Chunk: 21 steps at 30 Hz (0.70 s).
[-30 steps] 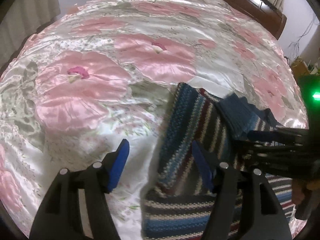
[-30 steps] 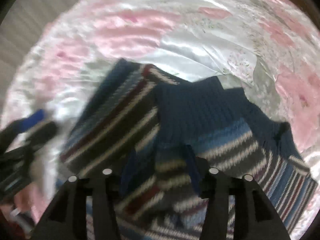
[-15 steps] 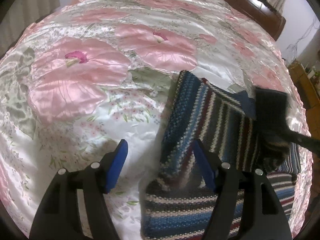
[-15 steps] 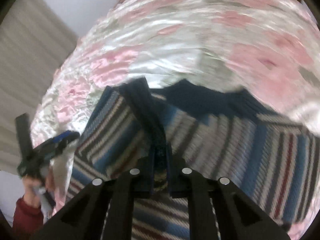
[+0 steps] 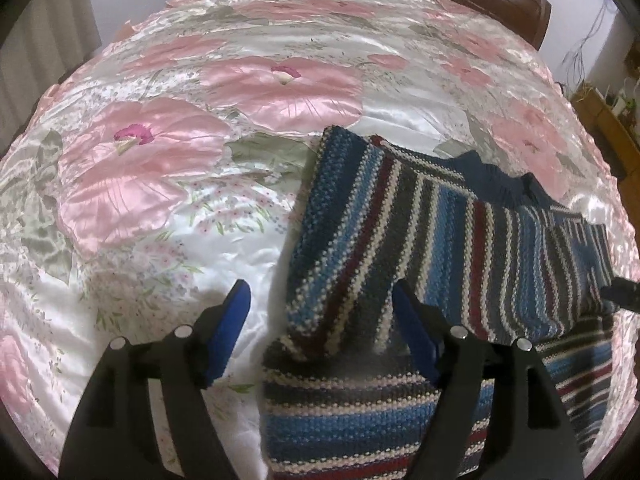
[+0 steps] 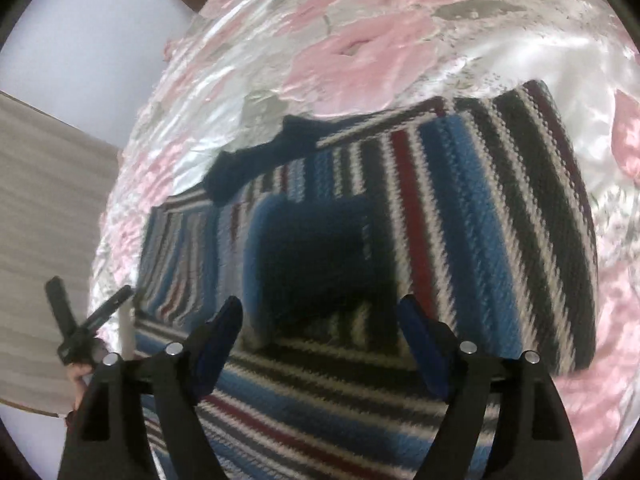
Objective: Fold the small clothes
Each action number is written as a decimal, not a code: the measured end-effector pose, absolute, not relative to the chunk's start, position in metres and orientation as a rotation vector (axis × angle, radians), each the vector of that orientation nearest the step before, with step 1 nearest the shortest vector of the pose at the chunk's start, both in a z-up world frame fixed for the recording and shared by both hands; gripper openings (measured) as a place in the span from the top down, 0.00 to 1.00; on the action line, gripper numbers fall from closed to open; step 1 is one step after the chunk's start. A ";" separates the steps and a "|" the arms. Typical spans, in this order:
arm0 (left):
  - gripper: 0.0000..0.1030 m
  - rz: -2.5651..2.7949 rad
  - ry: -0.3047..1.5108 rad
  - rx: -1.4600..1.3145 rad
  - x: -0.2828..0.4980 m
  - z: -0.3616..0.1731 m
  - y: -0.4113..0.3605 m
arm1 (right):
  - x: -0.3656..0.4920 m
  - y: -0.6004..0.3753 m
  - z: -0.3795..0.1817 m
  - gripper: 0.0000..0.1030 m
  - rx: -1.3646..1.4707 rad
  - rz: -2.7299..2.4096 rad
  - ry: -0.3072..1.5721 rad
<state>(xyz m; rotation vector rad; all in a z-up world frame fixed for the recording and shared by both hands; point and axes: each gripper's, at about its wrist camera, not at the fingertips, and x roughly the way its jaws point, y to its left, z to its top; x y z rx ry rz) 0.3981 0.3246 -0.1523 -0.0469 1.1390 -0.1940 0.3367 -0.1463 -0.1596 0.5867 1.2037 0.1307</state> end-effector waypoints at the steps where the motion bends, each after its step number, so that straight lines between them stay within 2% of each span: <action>1: 0.28 -0.197 1.142 -0.052 0.398 -0.153 0.323 | 0.342 -0.148 -0.165 0.21 0.563 0.111 1.210; 4: 0.27 -0.204 1.144 -0.051 0.395 -0.154 0.317 | 0.354 -0.147 -0.184 0.21 0.579 0.110 1.221; 6: 0.26 -0.201 1.142 -0.045 0.394 -0.156 0.313 | 0.360 -0.143 -0.185 0.24 0.553 0.111 1.206; 7: 0.26 -0.198 1.145 -0.044 0.394 -0.158 0.312 | 0.361 -0.140 -0.185 0.33 0.538 0.112 1.202; 8: 0.26 -0.194 1.148 -0.044 0.393 -0.160 0.311 | 0.362 -0.135 -0.183 0.47 0.530 0.123 1.203; 10: 0.25 -0.191 1.156 -0.052 0.393 -0.163 0.310 | 0.369 -0.126 -0.180 0.54 0.498 0.146 1.215; 13: 0.25 -0.177 1.148 -0.067 0.392 -0.164 0.310 | 0.371 -0.122 -0.164 0.96 0.446 0.174 1.189; 17: 0.24 -0.143 1.075 -0.070 0.388 -0.155 0.311 | 0.366 -0.148 -0.132 0.97 0.511 0.148 1.064; 21: 0.24 -0.150 1.096 -0.061 0.390 -0.158 0.304 | 0.368 -0.156 -0.154 1.00 0.405 -0.016 1.208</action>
